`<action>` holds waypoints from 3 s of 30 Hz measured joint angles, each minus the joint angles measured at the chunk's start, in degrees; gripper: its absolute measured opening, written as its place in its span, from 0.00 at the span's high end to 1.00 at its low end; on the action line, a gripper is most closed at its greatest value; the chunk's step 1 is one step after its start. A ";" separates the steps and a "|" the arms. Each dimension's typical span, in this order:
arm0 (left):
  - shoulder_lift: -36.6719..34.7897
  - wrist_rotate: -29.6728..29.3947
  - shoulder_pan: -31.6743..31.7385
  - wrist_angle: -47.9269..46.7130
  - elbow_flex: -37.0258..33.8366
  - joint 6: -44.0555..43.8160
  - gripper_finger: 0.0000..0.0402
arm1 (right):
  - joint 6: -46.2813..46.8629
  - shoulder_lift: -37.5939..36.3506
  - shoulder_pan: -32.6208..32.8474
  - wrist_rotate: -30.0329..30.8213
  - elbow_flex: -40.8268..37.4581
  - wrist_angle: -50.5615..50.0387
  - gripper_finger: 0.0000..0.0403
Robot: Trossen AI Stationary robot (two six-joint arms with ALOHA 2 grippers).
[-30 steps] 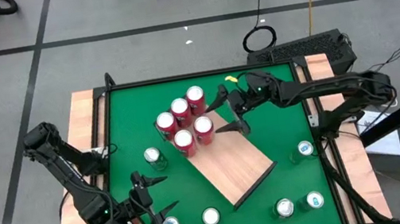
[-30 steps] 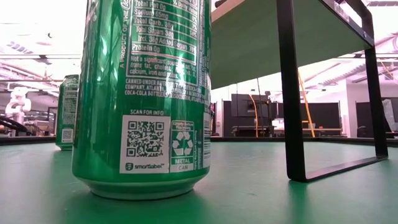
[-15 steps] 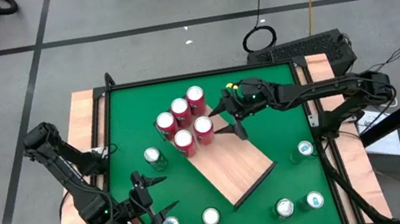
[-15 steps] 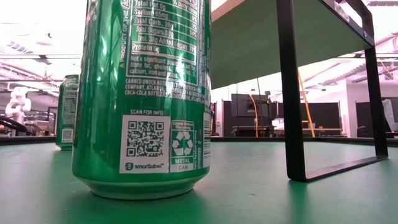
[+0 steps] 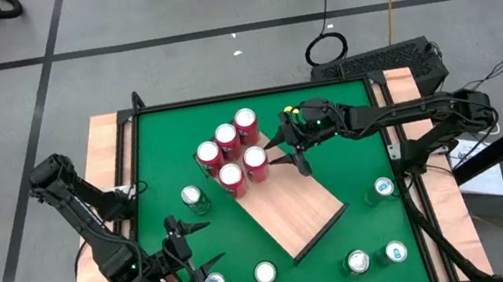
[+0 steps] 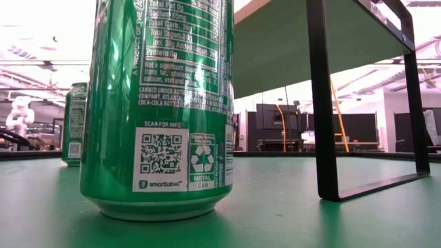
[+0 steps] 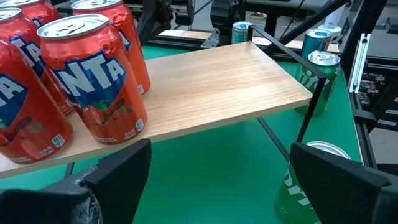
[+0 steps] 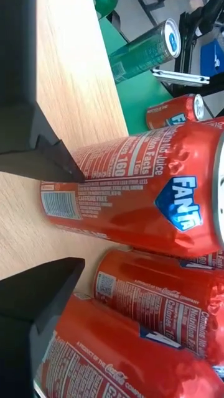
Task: Place canned beverage on shelf
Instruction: Put the red soda can on the shelf aligned with the other red soda can
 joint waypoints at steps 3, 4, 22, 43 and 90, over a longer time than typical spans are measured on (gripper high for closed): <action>0.00 0.00 0.00 -0.02 0.00 0.01 0.05 | -0.36 0.00 0.00 0.00 0.00 0.05 0.52; 0.00 0.00 0.00 0.00 0.00 0.01 0.05 | -0.36 0.00 0.00 0.00 0.00 0.22 0.53; 0.00 0.00 0.04 -0.02 0.00 0.06 0.05 | -2.34 0.02 0.00 4.31 0.00 2.62 0.58; 0.00 0.44 1.49 -0.06 0.00 0.08 0.05 | -3.32 0.31 1.55 4.33 0.00 4.33 0.58; -0.59 49.83 1.73 -30.56 11.13 -27.29 0.05 | 7.01 -16.31 33.03 31.34 0.02 -11.56 0.58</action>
